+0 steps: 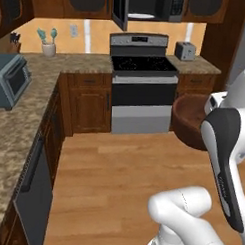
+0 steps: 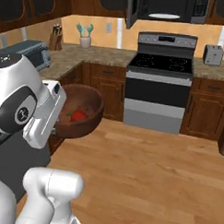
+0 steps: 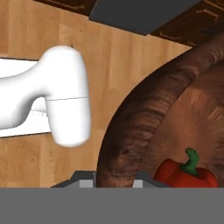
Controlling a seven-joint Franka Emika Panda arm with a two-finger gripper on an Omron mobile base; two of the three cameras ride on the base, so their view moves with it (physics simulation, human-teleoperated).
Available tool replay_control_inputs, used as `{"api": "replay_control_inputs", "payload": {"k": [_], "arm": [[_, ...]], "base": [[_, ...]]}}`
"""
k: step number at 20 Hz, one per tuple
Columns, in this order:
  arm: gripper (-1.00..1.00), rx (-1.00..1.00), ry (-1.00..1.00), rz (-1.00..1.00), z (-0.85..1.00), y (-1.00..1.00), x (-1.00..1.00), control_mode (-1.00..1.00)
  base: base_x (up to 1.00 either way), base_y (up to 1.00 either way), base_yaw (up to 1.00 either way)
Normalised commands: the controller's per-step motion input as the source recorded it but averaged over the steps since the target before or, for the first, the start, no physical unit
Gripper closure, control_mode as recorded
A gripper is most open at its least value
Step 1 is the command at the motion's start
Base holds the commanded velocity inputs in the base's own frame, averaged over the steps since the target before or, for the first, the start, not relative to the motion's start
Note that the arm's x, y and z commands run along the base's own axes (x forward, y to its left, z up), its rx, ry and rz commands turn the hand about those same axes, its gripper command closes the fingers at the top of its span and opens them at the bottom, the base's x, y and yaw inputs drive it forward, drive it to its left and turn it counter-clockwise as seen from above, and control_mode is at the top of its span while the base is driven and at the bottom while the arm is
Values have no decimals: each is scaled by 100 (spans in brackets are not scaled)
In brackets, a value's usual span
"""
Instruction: Pick the bell pepper from the sink and place it in the bowl. Then pick the bowl and place it in the microwave. Then close the microwave door and press the start button.
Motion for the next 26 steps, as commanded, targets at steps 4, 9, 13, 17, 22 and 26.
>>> {"api": "replay_control_inputs", "payload": {"k": [4,9,13,17,22,26], "arm": [[100,0,0,0,0,0,0,100],[100,0,0,0,0,0,0,100],[100,0,0,0,0,0,0,100],[100,0,0,0,0,0,0,100],[100,0,0,0,0,0,0,100],[100,0,0,0,0,0,0,100]], "base": [[92,-49,5],[100,-70,23],[96,-90,21],[100,-89,23],[100,-64,28],[100,-74,32]]}}
